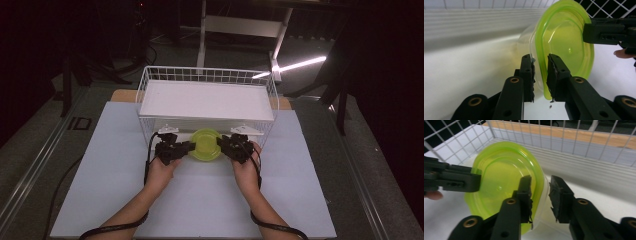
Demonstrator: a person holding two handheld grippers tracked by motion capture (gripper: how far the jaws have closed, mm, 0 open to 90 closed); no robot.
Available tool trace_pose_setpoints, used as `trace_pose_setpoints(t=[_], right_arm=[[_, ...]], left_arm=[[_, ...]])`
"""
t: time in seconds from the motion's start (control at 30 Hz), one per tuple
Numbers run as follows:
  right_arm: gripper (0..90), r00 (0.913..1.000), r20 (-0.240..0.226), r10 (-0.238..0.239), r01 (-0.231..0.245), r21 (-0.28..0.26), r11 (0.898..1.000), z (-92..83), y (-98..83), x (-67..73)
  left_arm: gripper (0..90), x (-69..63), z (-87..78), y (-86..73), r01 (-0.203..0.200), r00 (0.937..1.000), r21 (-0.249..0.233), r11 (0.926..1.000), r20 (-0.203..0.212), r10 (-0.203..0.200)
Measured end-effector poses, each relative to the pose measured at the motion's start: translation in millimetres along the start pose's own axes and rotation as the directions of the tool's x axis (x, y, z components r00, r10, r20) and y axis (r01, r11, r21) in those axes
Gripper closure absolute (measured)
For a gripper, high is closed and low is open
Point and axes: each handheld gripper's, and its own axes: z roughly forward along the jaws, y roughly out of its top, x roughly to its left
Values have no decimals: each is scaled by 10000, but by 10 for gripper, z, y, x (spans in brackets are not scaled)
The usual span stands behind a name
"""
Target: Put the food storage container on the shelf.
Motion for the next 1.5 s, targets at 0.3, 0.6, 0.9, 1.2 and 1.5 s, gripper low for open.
trace_pose_setpoints(t=[0.3, 0.6, 0.9, 1.2, 1.5], right_arm=[[647, 9994, 350, -35, 36, -25, 10000, 91, 45, -45], [581, 9943, 720, -782, 802, -262, 9964, 132, 22, -30], [557, 9986, 265, -467, 481, -560, 9973, 19, 43, 18], [608, 9990, -418, -145, 122, -560, 9984, -131, -94, 96], [879, 9967, -641, -492, 514, 324, 9982, -99, -291, 214]], left_arm=[[702, 30, 63, 76, -130, 9992, -256, 9996, -382, 121], [609, 64, 132, 114, -538, 9958, -456, 9975, -760, 503], [484, 59, 47, 130, -551, 9965, -697, 9960, -663, 505], [243, -3, -203, 18, -803, 9965, -1285, 9884, 130, 827], [8, -76, -468, -262, -784, 9821, -1634, 9834, 1570, 1044]])
